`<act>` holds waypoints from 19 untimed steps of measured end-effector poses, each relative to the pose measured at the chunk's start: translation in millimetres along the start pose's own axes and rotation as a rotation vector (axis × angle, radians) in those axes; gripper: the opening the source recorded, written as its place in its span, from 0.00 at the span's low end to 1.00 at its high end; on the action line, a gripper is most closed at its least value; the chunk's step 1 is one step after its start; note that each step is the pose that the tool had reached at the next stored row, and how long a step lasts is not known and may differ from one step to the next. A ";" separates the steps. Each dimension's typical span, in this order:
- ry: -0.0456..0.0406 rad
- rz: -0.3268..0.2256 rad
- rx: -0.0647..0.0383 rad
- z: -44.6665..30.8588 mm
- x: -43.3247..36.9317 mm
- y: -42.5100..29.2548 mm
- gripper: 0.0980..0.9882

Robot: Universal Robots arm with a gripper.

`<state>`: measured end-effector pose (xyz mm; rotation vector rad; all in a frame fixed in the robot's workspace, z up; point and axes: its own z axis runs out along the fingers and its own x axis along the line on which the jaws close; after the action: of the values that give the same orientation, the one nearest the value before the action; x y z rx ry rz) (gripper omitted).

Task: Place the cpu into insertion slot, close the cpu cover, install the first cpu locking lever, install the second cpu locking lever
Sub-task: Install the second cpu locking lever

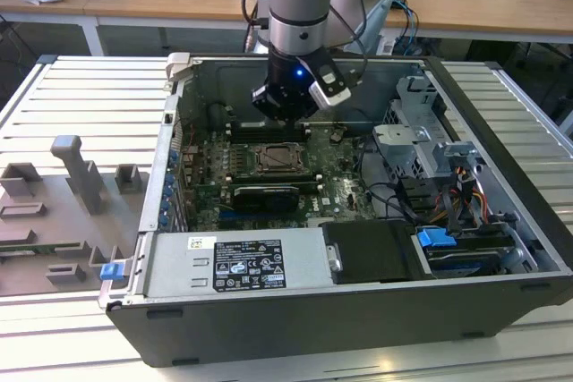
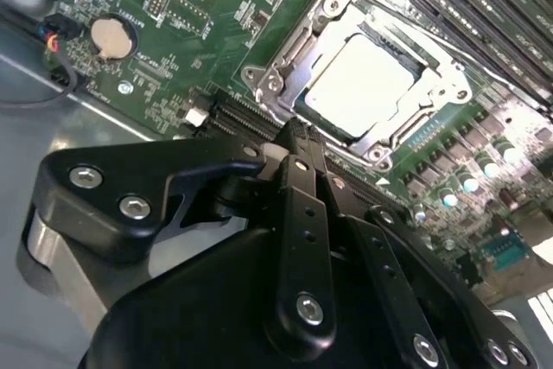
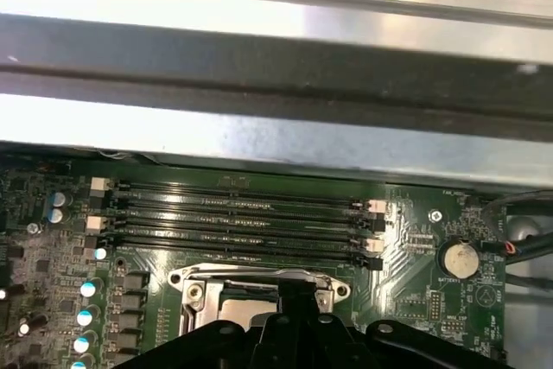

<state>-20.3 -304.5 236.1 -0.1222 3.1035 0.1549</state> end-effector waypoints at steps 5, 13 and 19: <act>0.0000 0.000 0.000 -1.9 0.2 -3.5 0.01; -0.0001 0.000 0.000 -2.1 0.9 -11.1 0.01; 0.0000 0.000 0.000 -7.5 0.7 -10.9 0.01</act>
<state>-20.3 -316.1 242.5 -0.1221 3.1036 0.1548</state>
